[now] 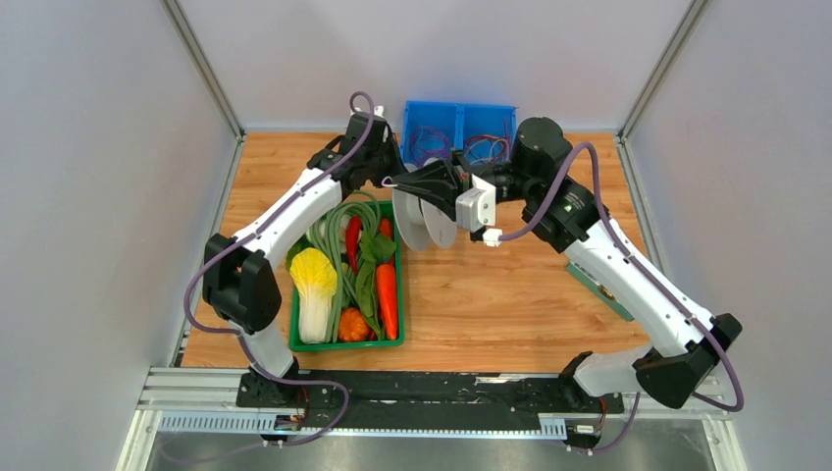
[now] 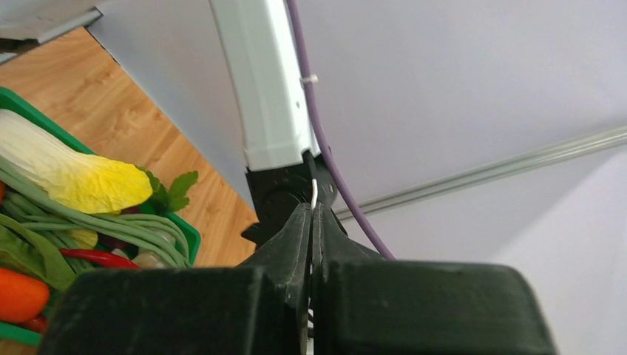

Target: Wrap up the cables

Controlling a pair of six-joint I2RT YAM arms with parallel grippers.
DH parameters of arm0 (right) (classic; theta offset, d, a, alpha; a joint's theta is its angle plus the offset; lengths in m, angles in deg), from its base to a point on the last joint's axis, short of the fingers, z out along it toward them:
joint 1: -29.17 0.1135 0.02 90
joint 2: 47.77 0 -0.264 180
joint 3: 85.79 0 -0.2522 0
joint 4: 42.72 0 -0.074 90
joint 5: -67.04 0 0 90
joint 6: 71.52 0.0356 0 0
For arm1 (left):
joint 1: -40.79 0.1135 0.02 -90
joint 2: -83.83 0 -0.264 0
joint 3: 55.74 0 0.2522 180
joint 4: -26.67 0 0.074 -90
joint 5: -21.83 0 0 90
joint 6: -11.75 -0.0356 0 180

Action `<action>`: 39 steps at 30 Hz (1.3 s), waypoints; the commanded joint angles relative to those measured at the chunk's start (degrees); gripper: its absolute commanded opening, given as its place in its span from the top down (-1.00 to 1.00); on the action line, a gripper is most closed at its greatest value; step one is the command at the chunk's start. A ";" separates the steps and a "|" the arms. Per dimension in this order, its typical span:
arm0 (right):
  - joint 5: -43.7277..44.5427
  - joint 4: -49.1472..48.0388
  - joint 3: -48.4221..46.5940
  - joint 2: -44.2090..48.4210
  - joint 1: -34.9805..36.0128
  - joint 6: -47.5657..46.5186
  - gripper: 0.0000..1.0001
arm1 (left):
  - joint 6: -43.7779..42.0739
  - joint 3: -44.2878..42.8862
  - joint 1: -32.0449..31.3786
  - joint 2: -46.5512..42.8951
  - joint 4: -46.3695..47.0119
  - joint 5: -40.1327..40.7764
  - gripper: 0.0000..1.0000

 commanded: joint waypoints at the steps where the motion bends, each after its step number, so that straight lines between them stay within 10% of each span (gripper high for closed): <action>1: 1.08 -2.48 -4.95 -2.30 -2.01 -0.91 1.00 | -5.17 2.41 -1.58 -6.09 6.49 -0.18 1.00; 39: 3.01 -13.29 -18.92 -18.21 -19.50 2.78 0.99 | -23.63 21.05 -8.97 -20.24 18.97 -5.90 1.00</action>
